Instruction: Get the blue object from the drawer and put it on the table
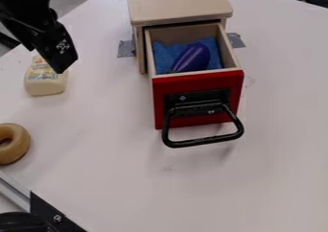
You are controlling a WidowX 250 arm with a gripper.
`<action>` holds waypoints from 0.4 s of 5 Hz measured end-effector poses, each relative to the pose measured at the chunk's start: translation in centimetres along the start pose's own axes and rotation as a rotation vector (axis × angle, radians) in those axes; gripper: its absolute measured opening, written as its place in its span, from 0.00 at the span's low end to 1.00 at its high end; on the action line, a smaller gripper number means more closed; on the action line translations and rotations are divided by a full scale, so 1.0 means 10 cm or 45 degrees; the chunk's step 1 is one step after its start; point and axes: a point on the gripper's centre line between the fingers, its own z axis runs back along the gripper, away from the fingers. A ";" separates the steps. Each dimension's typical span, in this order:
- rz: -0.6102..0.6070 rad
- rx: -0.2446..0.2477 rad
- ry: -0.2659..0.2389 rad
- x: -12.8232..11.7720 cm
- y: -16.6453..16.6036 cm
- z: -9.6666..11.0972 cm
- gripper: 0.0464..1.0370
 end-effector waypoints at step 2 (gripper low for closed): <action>0.056 -0.032 -0.076 0.19 -0.24 -0.05 0.96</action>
